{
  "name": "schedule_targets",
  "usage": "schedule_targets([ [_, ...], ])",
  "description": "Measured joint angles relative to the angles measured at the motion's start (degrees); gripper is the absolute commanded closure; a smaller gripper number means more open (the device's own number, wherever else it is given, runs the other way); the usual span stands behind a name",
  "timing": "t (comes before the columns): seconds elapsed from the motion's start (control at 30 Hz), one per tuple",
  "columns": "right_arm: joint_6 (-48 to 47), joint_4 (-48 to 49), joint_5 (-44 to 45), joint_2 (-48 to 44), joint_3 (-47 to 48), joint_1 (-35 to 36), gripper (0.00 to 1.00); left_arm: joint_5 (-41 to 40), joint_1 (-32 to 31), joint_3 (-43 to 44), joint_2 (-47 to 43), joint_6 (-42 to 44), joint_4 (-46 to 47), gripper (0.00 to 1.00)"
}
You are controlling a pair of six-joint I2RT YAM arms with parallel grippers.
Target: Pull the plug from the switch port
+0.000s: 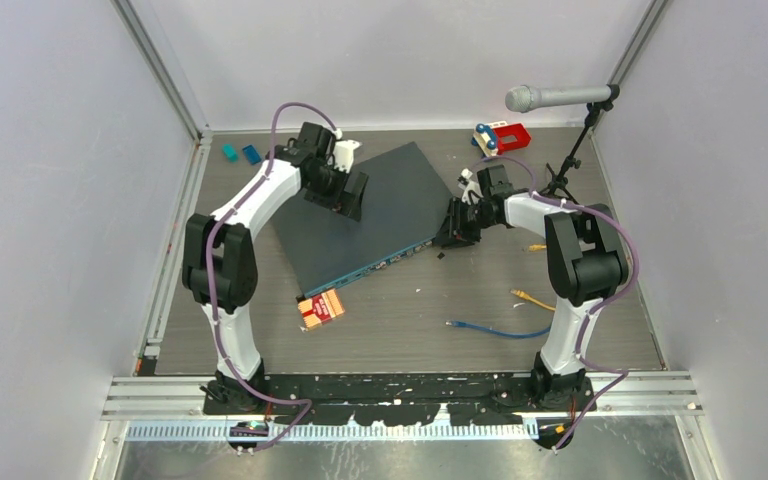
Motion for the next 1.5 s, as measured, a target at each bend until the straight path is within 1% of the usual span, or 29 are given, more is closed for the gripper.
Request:
schedule_targets([
  [0.33,-0.50,0.33,0.00,-0.04,-0.02,0.20,0.67,1.03,-0.04,-0.68,0.04,0.44,0.90,0.09],
  [0.47,-4.33,1.81,0.63,-1.01,-1.01,0.72,0.67,1.01,-0.04,-1.27,0.04,1.05,1.11,0.09],
  [0.63,-10.64,4.66,3.96,-3.74,-3.34,2.38,0.67,1.01,-0.04,-1.73,0.04,1.11,1.42,0.09],
  [0.83,-13.75,6.69,8.52,-6.91,-6.56,5.05,0.68,0.98,-0.04,-1.88,0.04,1.09,1.75,0.09],
  [0.9,-13.84,8.37,10.64,-8.37,-8.55,6.25,0.67,0.98,-0.04,-1.95,0.04,1.09,1.86,0.09],
  [1.1,-12.70,15.28,16.00,-15.65,-18.36,8.26,0.61,0.96,-0.04,-2.19,0.00,1.05,2.64,0.09],
  [1.2,-12.59,19.12,18.40,-18.86,-21.97,7.98,0.54,0.92,-0.04,-2.95,-0.02,0.85,3.37,0.09],
  [1.23,-12.50,20.09,18.93,-19.78,-22.71,7.96,0.53,0.92,-0.04,-3.21,-0.02,0.76,3.50,0.09],
  [1.33,-12.61,23.67,20.68,-21.77,-24.48,7.91,0.53,0.90,-0.04,-4.26,-0.09,-0.17,3.98,0.10],
  [1.5,-12.85,29.09,23.15,-22.08,-25.99,9.27,0.53,0.90,-0.04,-4.85,-0.11,-2.08,4.22,0.10],
])
